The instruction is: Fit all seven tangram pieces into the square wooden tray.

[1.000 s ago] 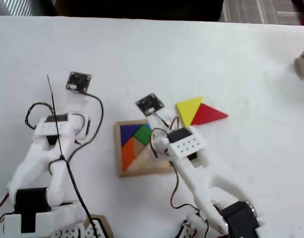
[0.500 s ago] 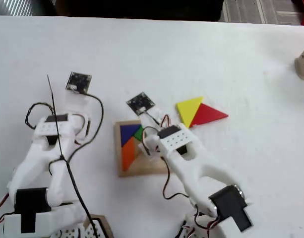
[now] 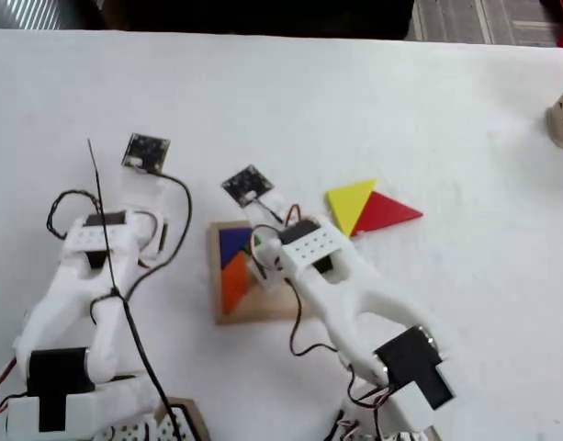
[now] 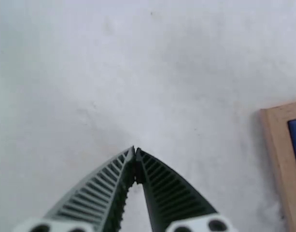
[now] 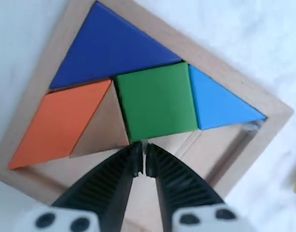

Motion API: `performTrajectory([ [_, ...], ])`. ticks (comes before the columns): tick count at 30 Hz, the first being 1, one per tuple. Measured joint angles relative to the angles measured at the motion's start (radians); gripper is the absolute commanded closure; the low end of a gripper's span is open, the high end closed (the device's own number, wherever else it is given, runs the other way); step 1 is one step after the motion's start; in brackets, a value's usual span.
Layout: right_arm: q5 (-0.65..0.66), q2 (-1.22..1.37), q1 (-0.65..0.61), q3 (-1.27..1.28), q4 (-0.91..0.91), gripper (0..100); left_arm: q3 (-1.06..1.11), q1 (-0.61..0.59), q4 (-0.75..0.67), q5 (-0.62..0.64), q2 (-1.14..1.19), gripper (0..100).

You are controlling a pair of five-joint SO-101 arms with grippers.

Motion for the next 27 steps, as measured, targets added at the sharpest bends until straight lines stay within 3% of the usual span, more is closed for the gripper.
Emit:
performTrajectory([
  [4, -0.003, -0.153, 0.006, -0.006, 0.164, 98.1, 0.0, 0.0, 0.0, 0.0, 0.0, 97],
  [7, -0.006, -0.307, 0.091, 0.026, 0.224, 98.0, 0.0, 0.0, 0.0, 0.0, 0.0, 97],
  [12, -0.02, -0.52, 0.311, 0.147, 0.21, 97.7, 0.0, 0.0, 0.0, 0.0, 0.0, 97],
  [16, -0.086, -0.603, 0.411, 0.199, 0.181, 97.7, 0.0, 0.0, 0.0, 0.0, 0.0, 97],
  [27, -0.126, -0.621, 0.499, 0.256, 0.089, 97.6, 0.0, 0.0, 0.0, 0.0, 0.0, 97],
])
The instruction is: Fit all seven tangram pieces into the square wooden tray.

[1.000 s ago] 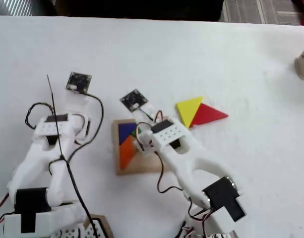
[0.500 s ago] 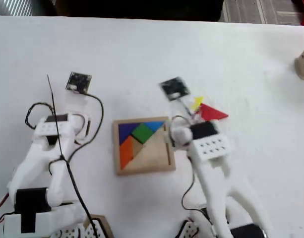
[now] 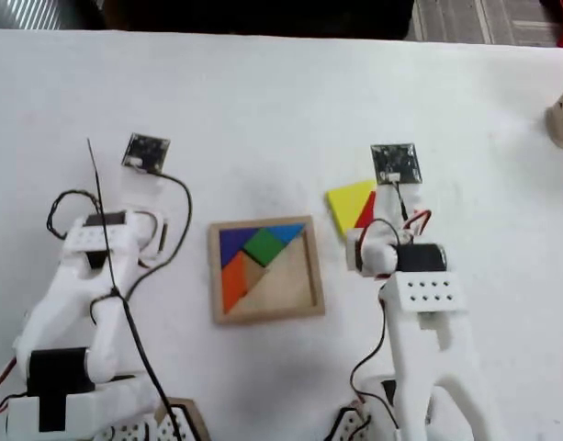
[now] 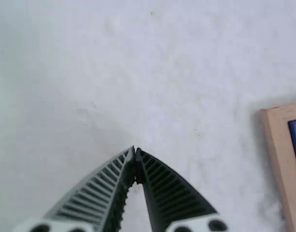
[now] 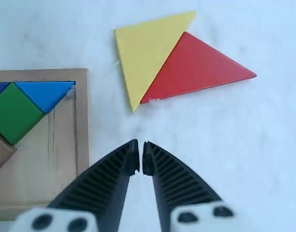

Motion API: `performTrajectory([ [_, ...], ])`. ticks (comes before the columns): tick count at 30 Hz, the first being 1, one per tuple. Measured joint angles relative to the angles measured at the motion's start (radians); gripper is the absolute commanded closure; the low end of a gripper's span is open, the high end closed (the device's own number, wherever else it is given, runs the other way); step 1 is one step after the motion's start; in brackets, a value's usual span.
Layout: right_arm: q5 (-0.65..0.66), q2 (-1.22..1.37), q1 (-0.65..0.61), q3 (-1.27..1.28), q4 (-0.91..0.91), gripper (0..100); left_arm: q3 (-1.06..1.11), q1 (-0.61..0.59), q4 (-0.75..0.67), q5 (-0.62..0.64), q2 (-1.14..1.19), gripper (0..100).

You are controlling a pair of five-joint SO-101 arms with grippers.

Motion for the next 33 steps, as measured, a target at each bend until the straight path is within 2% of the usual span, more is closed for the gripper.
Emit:
performTrajectory([
  [9, -0.035, 0.061, 0.012, 0.06, -0.146, 97.6, 0.0, 0.0, -0.011, 0.0, 0.0, 97],
  [14, -0.041, 0.083, 0.014, 0.06, -0.153, 97.6, 0.0, 0.0, -0.012, 0.0, 0.0, 98],
  [22, -0.041, 0.084, 0.126, 0.064, -0.153, 97.6, 0.0, 0.0, -0.012, 0.0, 0.0, 98],
  [30, -0.044, 0.084, 0.164, 0.064, -0.153, 97.6, 0.0, 0.0, -0.012, 0.0, 0.0, 98],
  [33, -0.044, 0.084, 0.169, 0.064, -0.153, 93.7, 0.0, 0.0, -0.012, 0.0, 0.0, 98],
])
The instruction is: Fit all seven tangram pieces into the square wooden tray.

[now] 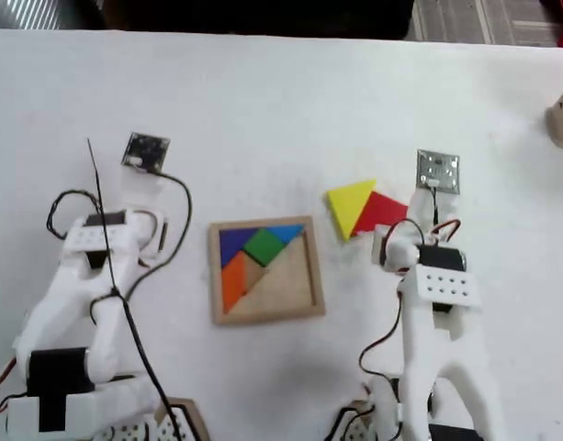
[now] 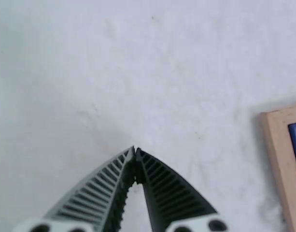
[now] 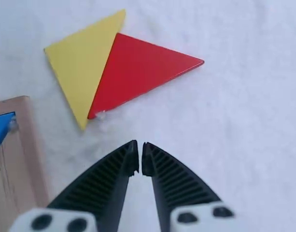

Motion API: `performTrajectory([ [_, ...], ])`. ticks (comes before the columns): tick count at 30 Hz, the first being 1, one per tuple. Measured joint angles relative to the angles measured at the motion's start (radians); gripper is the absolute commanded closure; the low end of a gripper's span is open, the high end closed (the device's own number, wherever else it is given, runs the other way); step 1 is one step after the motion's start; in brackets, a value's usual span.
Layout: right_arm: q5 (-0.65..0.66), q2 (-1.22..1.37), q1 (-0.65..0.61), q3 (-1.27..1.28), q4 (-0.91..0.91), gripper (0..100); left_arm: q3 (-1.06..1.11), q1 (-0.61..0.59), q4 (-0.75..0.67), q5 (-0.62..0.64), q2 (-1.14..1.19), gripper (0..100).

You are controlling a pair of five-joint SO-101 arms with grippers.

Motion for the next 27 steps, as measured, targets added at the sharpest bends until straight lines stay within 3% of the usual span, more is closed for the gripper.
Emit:
performTrajectory([
  [5, -0.069, 0.0, 0.015, 0.0, 0.0, 84.1, 0.0, 0.0, 0.0, 0.0, 0.0, 98],
  [13, -0.18, 0.041, 0.025, -0.002, -0.095, 83.3, 0.0, 0.0, 0.0, 0.0, 0.0, 98],
  [27, -0.259, 0.523, 0.012, -0.362, -0.12, 83.3, 0.0, 0.0, 0.0, 0.0, 0.0, 97],
])
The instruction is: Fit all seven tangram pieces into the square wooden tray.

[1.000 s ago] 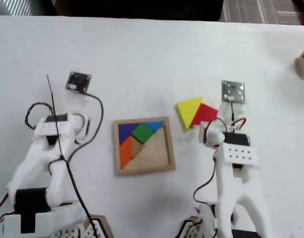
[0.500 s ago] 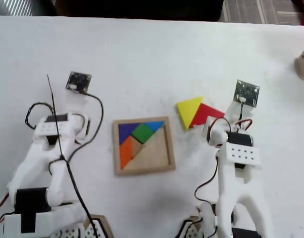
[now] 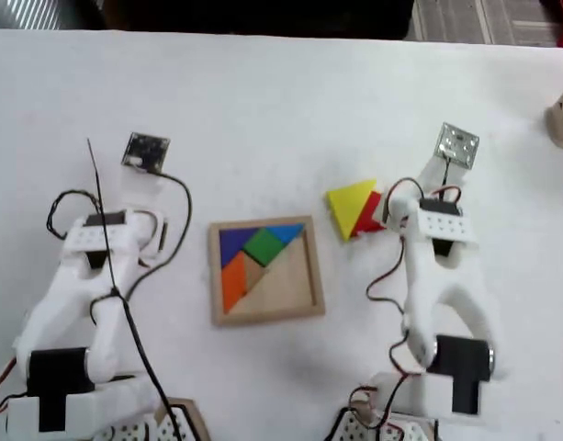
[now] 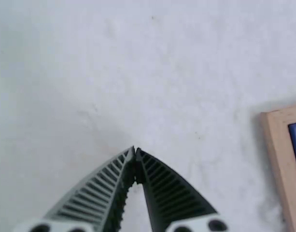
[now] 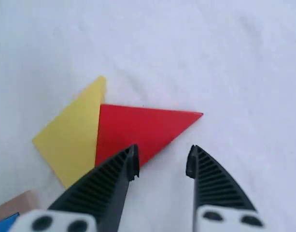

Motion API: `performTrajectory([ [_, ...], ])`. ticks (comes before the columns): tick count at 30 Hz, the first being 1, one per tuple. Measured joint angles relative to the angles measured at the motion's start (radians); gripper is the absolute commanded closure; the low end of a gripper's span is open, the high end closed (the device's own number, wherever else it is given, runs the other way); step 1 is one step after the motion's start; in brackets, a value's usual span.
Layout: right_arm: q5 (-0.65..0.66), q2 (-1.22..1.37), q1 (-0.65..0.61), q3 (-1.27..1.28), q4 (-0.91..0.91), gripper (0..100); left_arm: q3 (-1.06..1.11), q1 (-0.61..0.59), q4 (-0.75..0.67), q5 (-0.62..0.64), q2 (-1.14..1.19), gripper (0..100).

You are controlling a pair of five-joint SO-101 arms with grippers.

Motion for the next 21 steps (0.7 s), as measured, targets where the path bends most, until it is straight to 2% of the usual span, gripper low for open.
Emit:
performTrajectory([
  [10, 0.0, 0.269, -0.032, -0.245, 0.0, 83.4, 0.0, 0.0, 0.0, 0.0, 0.0, 97],
  [19, 0.0, 0.299, -0.049, -0.293, 0.0, 83.6, 0.0, 0.0, 0.0, 0.0, 0.0, 97],
  [21, 0.035, 0.299, -0.055, -0.293, 0.009, 83.6, 0.0, 0.0, 0.0, 0.0, 0.0, 97],
])
